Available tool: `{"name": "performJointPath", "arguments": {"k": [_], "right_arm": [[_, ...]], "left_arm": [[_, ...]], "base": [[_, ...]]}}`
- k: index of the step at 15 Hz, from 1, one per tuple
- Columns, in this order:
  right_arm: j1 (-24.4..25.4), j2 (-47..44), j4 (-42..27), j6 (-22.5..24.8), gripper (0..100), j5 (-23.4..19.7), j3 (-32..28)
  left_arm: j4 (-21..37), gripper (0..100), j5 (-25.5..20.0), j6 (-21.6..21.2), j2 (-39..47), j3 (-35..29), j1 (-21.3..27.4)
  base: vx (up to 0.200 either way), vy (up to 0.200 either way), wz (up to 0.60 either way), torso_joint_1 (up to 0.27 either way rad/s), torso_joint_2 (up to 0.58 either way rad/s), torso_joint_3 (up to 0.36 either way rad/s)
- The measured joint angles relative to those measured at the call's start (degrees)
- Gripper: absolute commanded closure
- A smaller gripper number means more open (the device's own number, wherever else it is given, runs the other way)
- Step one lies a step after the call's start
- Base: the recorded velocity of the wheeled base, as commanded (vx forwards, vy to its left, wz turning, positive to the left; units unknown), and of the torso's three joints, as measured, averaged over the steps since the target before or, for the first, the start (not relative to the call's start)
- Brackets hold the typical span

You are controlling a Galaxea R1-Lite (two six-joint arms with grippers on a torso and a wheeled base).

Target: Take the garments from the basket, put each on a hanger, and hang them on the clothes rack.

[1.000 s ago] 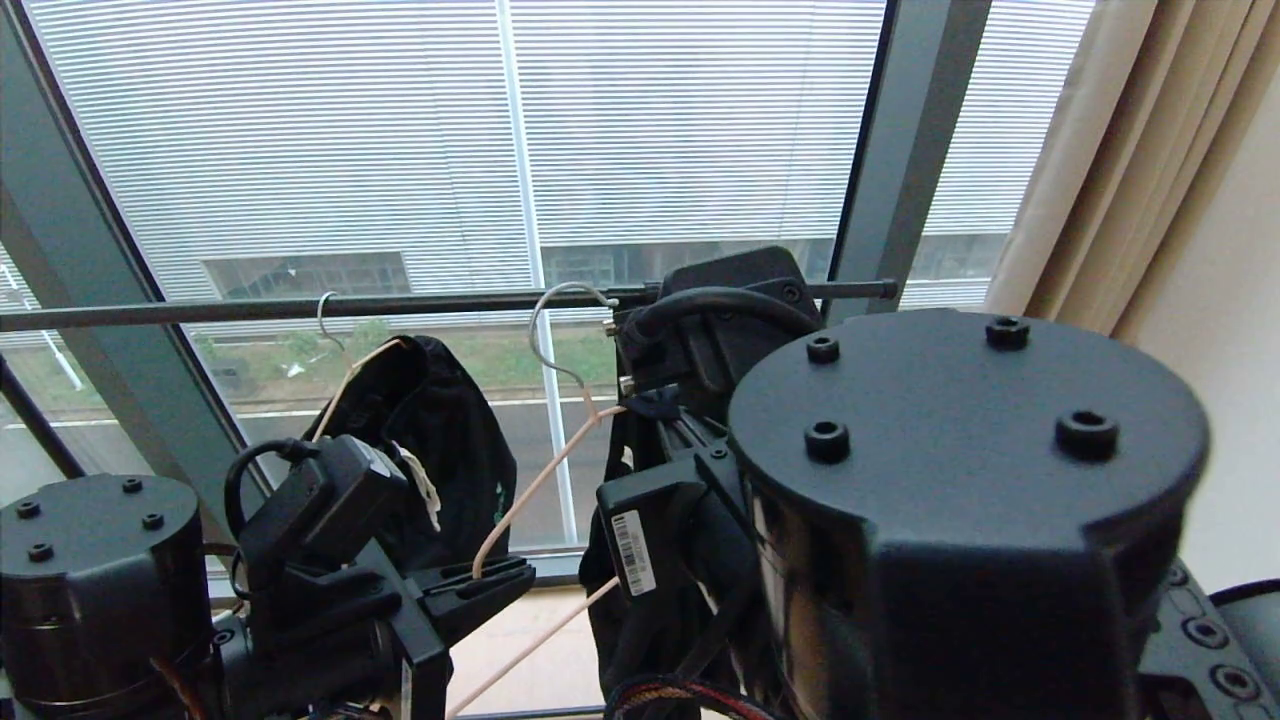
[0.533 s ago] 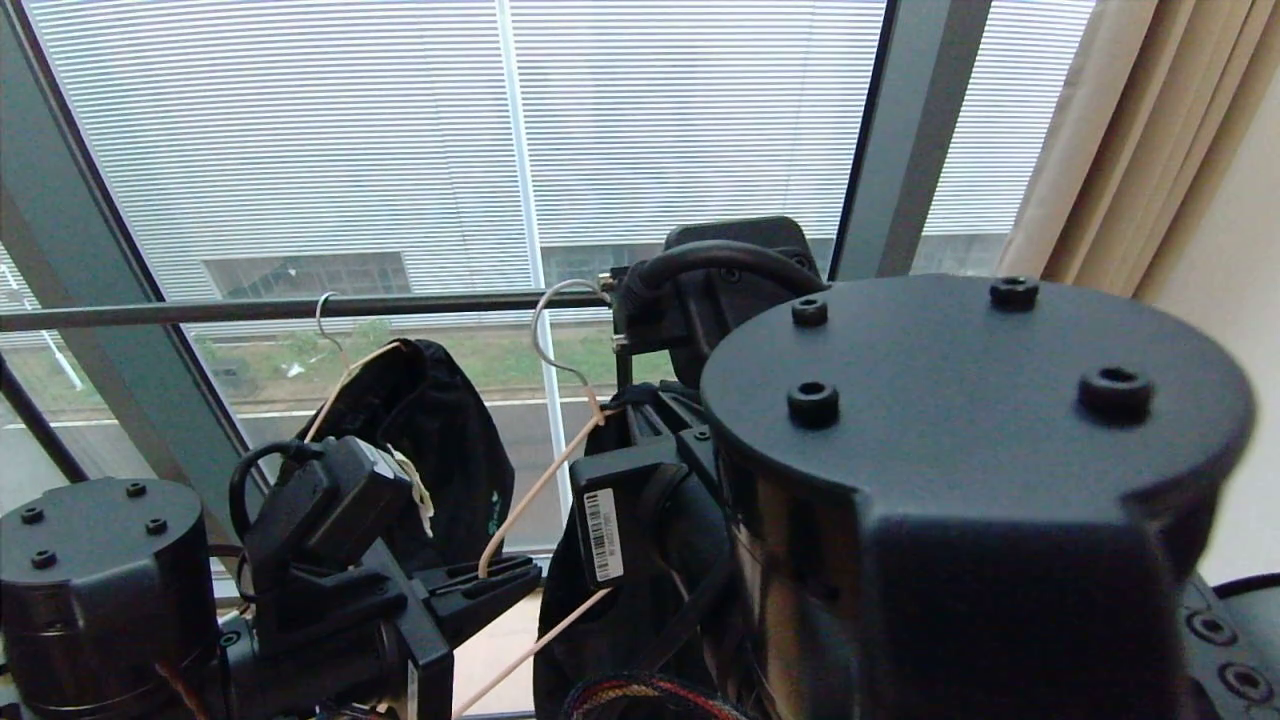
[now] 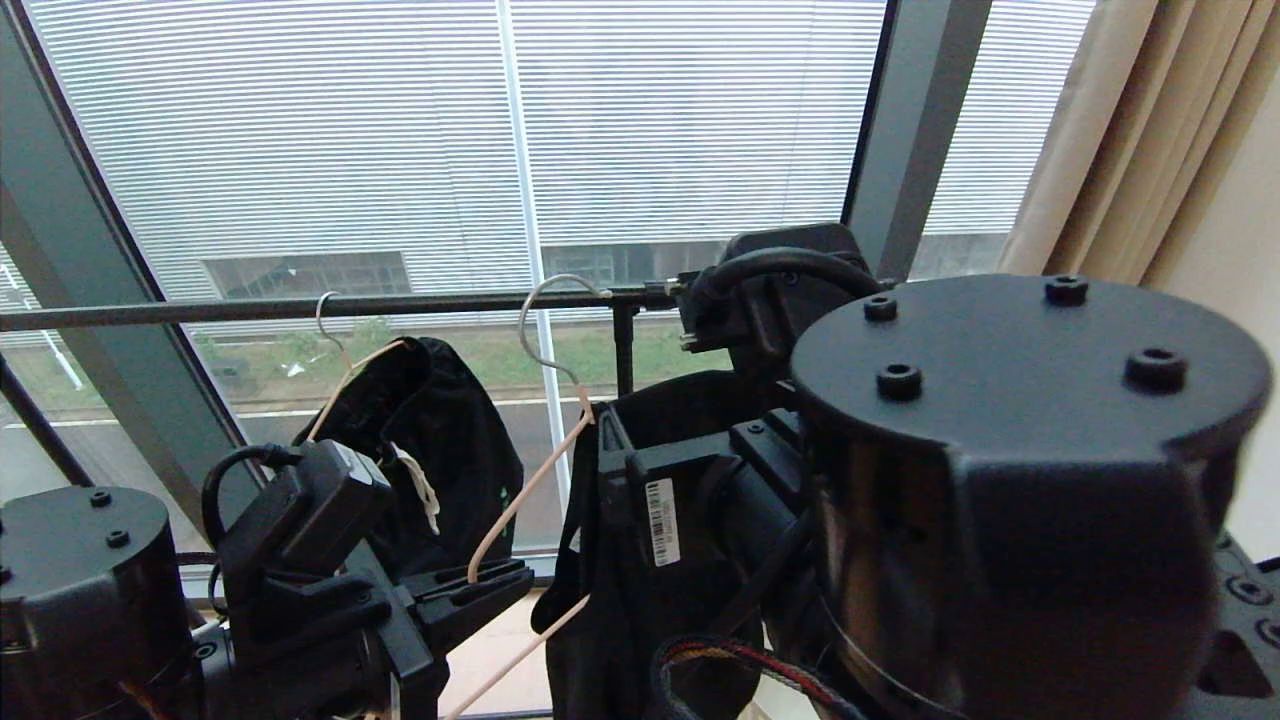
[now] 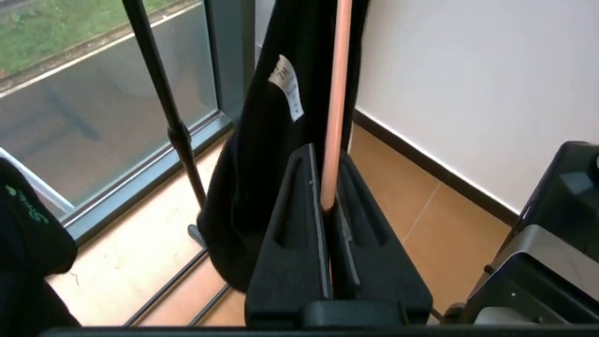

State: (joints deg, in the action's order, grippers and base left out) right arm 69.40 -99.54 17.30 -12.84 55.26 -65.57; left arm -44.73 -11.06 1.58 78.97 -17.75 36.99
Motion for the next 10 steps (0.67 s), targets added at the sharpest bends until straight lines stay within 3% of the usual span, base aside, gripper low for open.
{"name": "performJointPath", "arguments": {"k": [2,4,6,8,10], "right_arm": [[-0.46,3.04,-0.22,2.85,0,-2.9,2.45],[-1.74,6.79,-0.63,8.68,0,-9.94,6.23],[-6.01,10.86,-2.63,16.01,0,-24.17,10.75],[-11.61,13.96,-11.67,21.67,0,-36.57,12.08],[-16.4,15.82,-22.08,28.27,0,-47.17,9.18]], "left_arm": [[0.0,100,-0.05,-0.02,-0.22,0.37,-0.06],[0.0,100,-0.38,-0.13,-0.45,0.85,-0.2],[0.04,100,-0.71,-0.28,-0.69,1.13,-0.44],[0.01,100,-1.8,-1.4,-0.85,1.38,-0.48],[0.01,100,-3.33,-4.64,-0.96,2.35,-1.0]], "base": [[0.0,0.0,0.0,0.0,0.0,0.0],[0.0,0.0,0.0,0.0,0.0,0.0],[0.0,0.0,0.0,0.0,0.0,0.0],[0.0,0.0,0.0,0.0,0.0,0.0],[0.0,0.0,0.0,0.0,0.0,0.0]]}}
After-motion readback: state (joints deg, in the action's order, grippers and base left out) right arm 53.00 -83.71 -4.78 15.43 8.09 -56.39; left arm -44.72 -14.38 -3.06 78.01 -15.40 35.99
